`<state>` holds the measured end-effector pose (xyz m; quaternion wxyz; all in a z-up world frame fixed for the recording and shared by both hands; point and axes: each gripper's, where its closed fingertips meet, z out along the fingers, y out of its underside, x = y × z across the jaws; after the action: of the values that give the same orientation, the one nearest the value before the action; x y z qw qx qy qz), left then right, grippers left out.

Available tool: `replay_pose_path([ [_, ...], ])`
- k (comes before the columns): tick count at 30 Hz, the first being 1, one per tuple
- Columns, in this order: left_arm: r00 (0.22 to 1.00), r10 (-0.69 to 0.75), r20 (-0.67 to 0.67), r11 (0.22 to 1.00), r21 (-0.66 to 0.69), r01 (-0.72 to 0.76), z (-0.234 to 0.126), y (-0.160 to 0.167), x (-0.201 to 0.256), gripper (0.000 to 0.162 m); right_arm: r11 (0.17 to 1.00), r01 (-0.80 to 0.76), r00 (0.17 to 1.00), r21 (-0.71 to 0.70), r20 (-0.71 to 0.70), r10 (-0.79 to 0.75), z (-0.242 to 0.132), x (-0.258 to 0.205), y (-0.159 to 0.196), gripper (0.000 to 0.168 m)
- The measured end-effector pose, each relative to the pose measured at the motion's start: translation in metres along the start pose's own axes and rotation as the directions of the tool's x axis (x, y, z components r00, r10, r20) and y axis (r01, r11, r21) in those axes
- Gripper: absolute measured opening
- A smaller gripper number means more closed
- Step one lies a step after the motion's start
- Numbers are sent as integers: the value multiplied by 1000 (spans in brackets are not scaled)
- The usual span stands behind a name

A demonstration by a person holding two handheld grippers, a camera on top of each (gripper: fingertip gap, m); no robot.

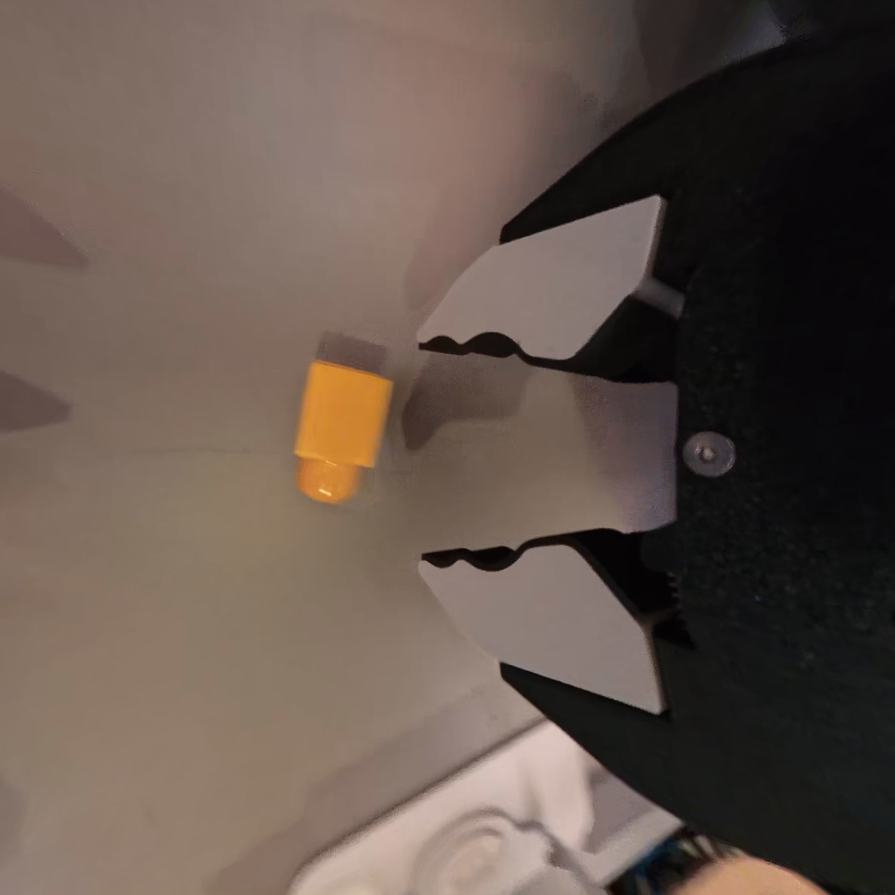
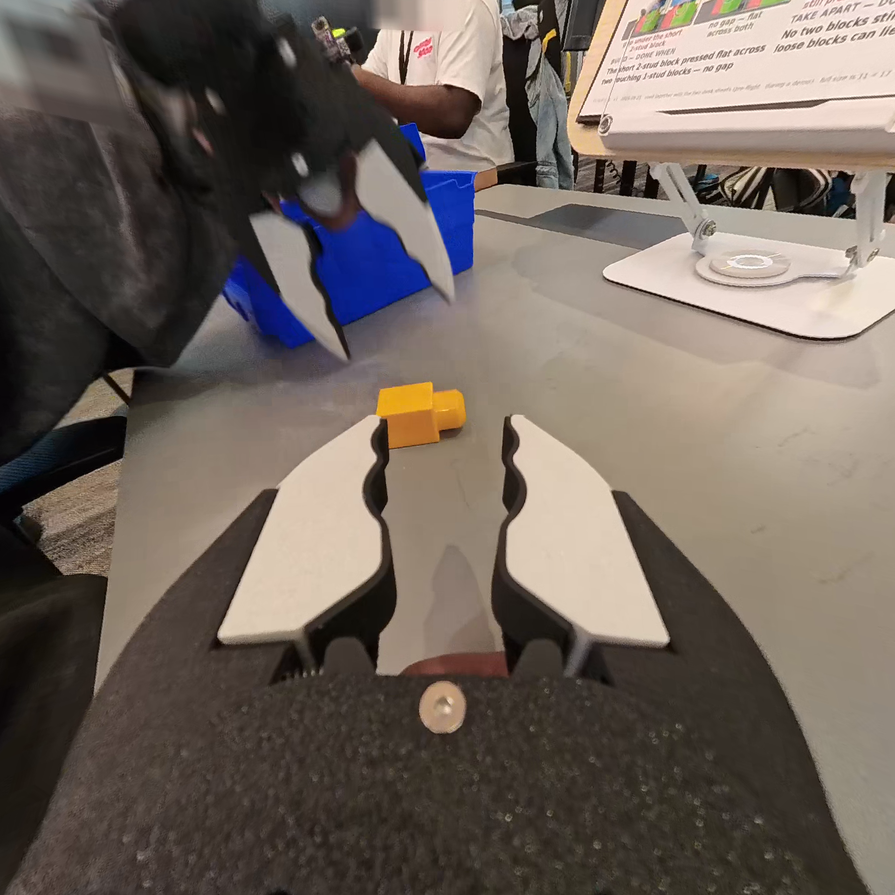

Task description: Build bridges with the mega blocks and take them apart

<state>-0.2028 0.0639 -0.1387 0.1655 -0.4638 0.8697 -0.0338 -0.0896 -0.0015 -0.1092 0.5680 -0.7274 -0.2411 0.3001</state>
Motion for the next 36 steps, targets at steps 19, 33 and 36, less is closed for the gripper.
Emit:
replay_pose_path([
  [19,677,-558,480,739,-84,669,-83,300,-55,74,998,-59,998,-25,28,60,2,3,3,41],
  [33,553,-645,528,654,6,757,-67,306,-57,33,997,-67,997,-37,46,68,3,1,4,40],
  [36,428,-681,594,617,150,773,-106,282,-45,33,997,-71,996,-39,54,73,3,1,5,40],
])
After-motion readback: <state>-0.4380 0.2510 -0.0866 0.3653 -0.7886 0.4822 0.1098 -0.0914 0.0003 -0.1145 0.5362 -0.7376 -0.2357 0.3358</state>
